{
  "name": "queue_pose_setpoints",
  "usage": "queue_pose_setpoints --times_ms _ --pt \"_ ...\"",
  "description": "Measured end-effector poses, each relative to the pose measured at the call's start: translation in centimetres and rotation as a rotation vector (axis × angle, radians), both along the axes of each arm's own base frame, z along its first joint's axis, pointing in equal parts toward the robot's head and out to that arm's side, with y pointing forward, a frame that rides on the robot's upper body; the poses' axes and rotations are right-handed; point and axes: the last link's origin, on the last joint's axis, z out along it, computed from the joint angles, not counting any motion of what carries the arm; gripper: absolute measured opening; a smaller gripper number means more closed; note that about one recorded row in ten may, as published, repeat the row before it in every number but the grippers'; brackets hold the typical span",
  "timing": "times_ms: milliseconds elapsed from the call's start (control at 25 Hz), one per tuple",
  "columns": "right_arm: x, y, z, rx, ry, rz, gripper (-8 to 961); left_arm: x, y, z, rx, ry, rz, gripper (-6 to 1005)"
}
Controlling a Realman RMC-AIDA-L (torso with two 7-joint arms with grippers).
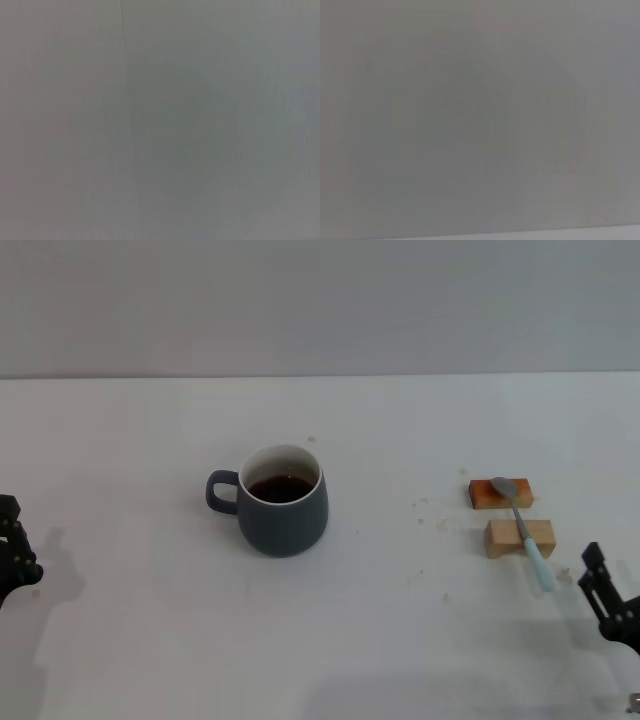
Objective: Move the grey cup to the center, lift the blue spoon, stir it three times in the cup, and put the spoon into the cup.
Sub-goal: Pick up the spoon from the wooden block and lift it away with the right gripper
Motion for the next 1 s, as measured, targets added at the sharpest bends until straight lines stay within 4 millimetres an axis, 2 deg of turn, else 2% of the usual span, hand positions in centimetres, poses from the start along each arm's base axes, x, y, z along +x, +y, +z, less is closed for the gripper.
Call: queue_pose_setpoints --times_ms 1000 --pt "-0.3 1.6 -2.3 -0.149 -0.020 -0.015 732 0.3 0.2 -0.2 -0.013 0.003 -0.015 -2"
